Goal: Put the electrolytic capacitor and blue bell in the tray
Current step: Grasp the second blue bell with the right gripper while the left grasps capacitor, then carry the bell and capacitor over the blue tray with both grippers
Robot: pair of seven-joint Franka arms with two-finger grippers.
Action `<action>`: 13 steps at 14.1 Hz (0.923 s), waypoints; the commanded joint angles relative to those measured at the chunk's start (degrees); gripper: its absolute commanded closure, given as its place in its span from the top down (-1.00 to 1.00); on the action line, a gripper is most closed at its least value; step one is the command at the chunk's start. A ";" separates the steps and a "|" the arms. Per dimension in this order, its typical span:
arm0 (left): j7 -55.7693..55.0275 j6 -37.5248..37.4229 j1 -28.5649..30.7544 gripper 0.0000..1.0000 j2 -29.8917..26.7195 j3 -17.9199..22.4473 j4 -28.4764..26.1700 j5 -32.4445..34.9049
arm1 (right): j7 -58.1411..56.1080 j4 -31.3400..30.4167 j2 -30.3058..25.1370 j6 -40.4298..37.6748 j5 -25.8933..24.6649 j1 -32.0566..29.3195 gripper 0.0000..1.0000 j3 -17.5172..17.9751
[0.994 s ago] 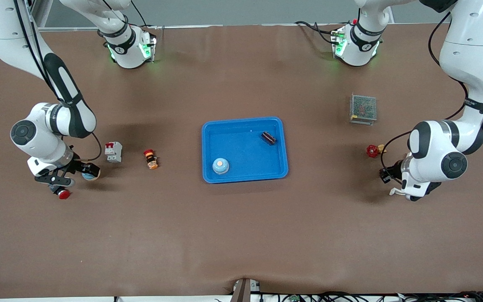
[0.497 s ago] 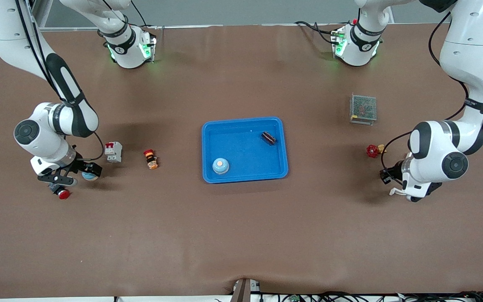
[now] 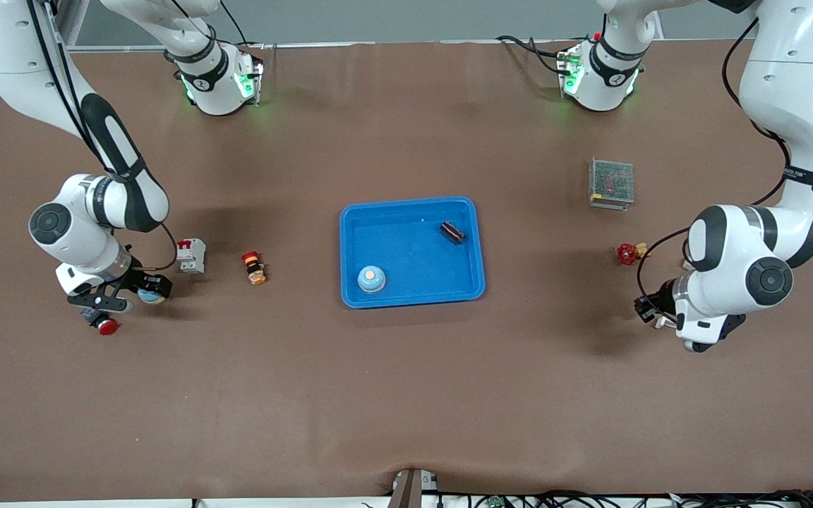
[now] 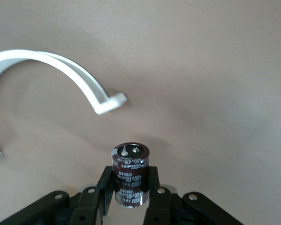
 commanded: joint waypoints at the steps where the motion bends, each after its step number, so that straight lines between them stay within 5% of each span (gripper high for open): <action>1: -6.35 -3.35 -0.29 -1.00 -0.59 -3.33 3.48 0.18 | 2.12 -0.47 -0.36 -0.08 -0.18 -0.64 -1.00 0.59; 3: -9.17 -3.53 -0.64 -1.00 -0.68 -5.18 4.10 0.09 | 3.88 -0.03 -1.14 -2.43 -0.18 -0.55 -1.00 0.67; 6: -17.51 -3.45 -0.73 -1.00 -0.76 -8.69 5.41 0.35 | 10.53 4.00 -4.83 -17.16 -0.09 -0.38 -1.00 2.78; 10: -23.76 -3.45 -2.83 -1.00 -0.76 -10.98 6.82 0.35 | 25.65 8.31 -8.53 -27.04 7.27 -0.38 -1.00 7.52; 13: -28.15 -3.45 -6.17 -1.00 -0.76 -10.99 7.53 0.62 | 41.53 12.36 -9.32 -32.68 8.26 1.98 -1.00 10.42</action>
